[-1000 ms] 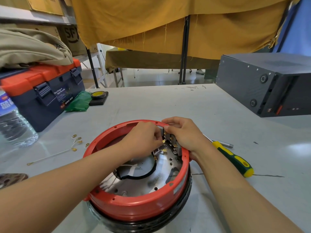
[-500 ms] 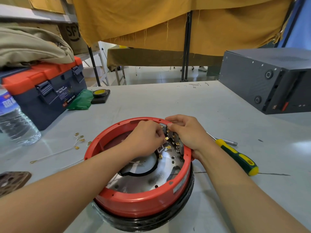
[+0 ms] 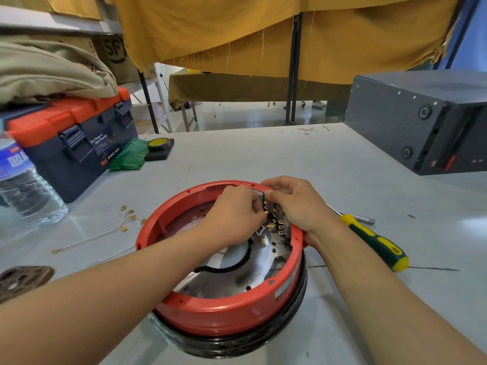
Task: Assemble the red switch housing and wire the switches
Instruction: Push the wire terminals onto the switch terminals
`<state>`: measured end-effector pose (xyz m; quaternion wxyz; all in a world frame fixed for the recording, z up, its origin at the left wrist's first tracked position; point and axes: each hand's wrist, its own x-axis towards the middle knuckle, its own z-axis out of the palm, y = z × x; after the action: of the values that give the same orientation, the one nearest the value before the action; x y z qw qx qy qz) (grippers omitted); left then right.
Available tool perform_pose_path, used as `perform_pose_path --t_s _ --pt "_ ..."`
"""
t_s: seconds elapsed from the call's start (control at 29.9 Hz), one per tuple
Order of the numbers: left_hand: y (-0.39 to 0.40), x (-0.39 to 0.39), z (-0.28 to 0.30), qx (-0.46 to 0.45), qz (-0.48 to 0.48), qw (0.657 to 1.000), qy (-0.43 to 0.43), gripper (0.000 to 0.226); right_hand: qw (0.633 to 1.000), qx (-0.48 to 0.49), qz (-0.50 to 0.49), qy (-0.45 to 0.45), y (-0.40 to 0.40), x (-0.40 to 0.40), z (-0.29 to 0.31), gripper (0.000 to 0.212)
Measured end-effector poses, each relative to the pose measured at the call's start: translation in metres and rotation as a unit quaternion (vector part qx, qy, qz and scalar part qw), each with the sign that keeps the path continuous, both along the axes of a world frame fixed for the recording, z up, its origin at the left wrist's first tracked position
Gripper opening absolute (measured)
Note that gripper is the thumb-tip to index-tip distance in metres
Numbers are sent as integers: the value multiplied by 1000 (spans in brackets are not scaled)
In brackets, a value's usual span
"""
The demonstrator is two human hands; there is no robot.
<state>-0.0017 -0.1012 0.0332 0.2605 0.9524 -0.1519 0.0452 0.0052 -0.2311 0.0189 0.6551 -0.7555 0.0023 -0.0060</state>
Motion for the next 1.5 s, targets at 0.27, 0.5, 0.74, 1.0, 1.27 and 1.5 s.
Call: perform_pose_path --t_s 0.27,0.5,0.74,1.0,1.27,1.5 --pt "7 3 3 -22 -29 999 28 14 1000 13 18 4 -3 1 -1 18" --pt "20 0 9 13 -87 996 17 22 1000 6 3 11 -4 1 -2 13" --pt "18 1 5 56 -89 994 -30 17 996 -80 -24 -35 -5 -4 2 16" --pt "20 5 3 71 -87 993 -41 13 986 -130 -80 -63 -10 -10 8 12" --pt "20 6 2 81 -89 992 -48 12 978 -169 -97 -74 -8 -13 11 13" --pt "19 6 0 90 -85 991 -51 14 977 -171 -100 -72 -8 -13 11 13"
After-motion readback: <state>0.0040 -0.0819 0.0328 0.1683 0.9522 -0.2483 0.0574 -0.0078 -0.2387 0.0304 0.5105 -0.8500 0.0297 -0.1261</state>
